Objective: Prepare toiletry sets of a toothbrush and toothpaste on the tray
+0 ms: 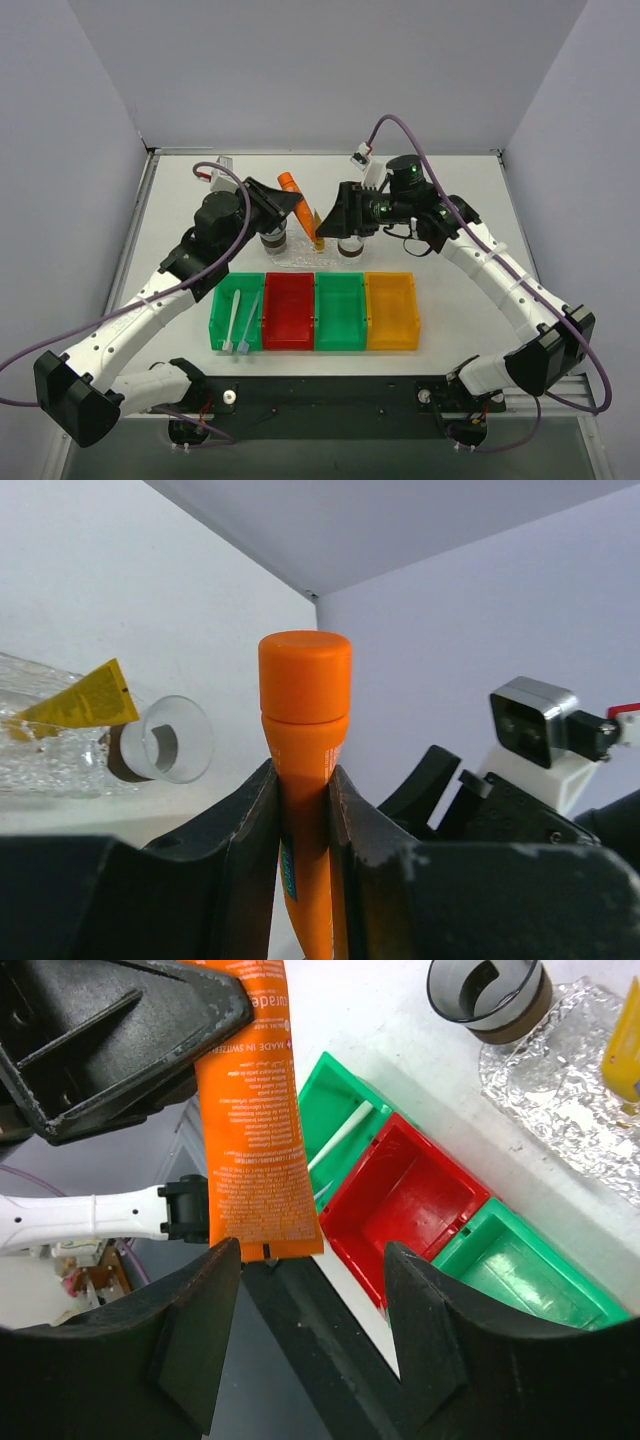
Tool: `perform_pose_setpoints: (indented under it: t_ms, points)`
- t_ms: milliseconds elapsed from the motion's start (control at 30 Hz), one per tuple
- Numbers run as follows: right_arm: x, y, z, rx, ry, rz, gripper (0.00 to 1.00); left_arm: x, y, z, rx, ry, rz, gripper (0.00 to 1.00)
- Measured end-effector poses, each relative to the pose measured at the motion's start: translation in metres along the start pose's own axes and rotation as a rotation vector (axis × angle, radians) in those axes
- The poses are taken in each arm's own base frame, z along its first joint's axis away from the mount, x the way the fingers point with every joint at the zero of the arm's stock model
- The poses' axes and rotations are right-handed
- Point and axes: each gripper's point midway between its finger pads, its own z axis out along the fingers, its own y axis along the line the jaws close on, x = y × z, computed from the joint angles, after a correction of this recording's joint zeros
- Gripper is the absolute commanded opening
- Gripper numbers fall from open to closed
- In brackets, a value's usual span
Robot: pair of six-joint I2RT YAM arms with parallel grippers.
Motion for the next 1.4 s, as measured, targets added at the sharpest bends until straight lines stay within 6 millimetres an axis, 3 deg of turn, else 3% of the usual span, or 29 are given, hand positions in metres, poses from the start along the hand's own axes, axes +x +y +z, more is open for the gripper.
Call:
perform_pose_setpoints:
  t_ms: [233,433,700,767,933,1100,1233,1400]
  points:
    - [-0.001,0.015,0.005,-0.085,0.018,0.049,0.54,0.002,-0.006,0.004,0.073,-0.017,-0.149,0.27]
    - [-0.006,0.029,0.003,-0.153,0.012,0.069,0.47,0.001,-0.02,0.003,0.166,-0.025,-0.206,0.27]
    - [-0.015,0.04,0.001,-0.222,0.003,0.105,0.09,-0.006,-0.042,-0.002,0.276,-0.037,-0.214,0.29]
    - [-0.017,0.041,-0.001,-0.232,0.003,0.117,0.0,-0.007,-0.044,-0.002,0.292,-0.039,-0.212,0.33]
    - [-0.021,0.042,-0.002,-0.262,-0.004,0.154,0.0,-0.007,-0.049,-0.004,0.322,-0.034,-0.179,0.45]
    - [-0.024,0.033,-0.003,-0.263,-0.015,0.199,0.0,0.001,-0.046,-0.005,0.324,-0.003,-0.116,0.44]
    - [-0.027,0.029,-0.005,-0.262,-0.024,0.213,0.0,0.007,-0.045,-0.006,0.331,0.019,-0.089,0.62]
    - [-0.028,0.023,-0.007,-0.244,-0.027,0.216,0.0,0.015,-0.042,-0.009,0.336,0.058,-0.05,0.63]
